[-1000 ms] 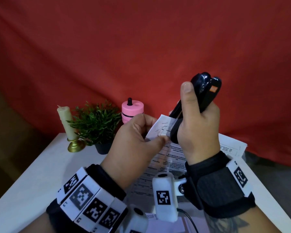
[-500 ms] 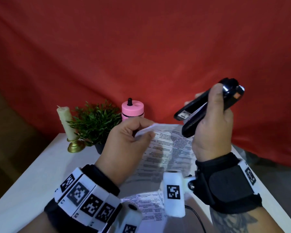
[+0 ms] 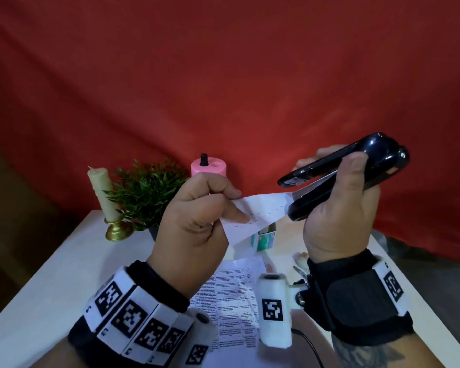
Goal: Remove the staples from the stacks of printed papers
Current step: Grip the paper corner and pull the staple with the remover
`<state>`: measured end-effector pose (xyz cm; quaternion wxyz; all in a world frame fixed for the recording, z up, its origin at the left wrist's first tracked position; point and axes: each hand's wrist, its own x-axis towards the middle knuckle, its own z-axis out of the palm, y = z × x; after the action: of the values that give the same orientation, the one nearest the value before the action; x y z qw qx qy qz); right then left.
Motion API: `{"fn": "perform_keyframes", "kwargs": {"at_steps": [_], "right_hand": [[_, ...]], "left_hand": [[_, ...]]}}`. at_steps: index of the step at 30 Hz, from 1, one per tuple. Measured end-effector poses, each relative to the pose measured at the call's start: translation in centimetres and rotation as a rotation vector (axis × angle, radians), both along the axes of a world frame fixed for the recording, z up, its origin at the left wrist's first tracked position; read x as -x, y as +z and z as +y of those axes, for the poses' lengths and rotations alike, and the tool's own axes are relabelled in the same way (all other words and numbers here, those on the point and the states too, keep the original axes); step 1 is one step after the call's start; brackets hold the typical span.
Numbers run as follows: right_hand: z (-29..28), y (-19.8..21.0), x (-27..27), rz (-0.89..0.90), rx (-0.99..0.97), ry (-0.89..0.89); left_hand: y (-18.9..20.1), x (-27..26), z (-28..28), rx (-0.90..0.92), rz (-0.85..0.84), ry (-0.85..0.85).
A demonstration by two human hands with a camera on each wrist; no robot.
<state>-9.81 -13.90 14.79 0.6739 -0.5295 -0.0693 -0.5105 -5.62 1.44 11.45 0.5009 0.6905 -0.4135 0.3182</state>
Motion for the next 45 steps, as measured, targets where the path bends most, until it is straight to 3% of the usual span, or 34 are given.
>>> {"fn": "perform_keyframes", "kwargs": {"at_steps": [6,11,17,23,30,32,35,40,42,45], "right_hand": [[-0.2,-0.2,-0.2,0.002,0.015,0.036],[-1.1,0.4,-0.4,0.135,0.012,0.017],[-4.2,-1.3,-1.7,0.622,0.134,0.025],[-6.1,-6.9,-2.6,1.154,0.455,0.049],[-8.4,-15.0,-2.6,1.534,0.488,0.057],[-8.7,-17.1,-2.8,1.636,0.604,0.026],[-8.7,-19.3,-2.4,1.680,0.591,-0.016],[-8.3,-19.5,-1.9,1.723,0.823,0.022],[-8.1,-18.4,-2.0,1.647,0.748,-0.022],[-7.5,-15.9,-1.5,1.337,0.507,0.020]], "left_hand": [[0.3,0.3,0.3,0.006,0.076,-0.029],[2.0,-0.1,0.5,0.038,0.351,-0.052],[2.7,-2.6,0.9,-0.424,0.433,0.023],[-0.9,-4.6,-0.3,-0.627,0.480,0.068],[-3.1,-5.2,-0.7,-0.649,0.444,0.147],[-3.6,-5.3,-0.9,-0.650,0.463,0.159],[-4.2,-5.3,-1.3,-0.645,0.461,0.164],[-4.7,-5.6,-1.7,-0.642,0.471,0.157],[-4.7,-5.7,-1.8,-0.628,0.465,0.156],[-4.8,-5.8,-2.0,-0.608,0.454,0.152]]}}
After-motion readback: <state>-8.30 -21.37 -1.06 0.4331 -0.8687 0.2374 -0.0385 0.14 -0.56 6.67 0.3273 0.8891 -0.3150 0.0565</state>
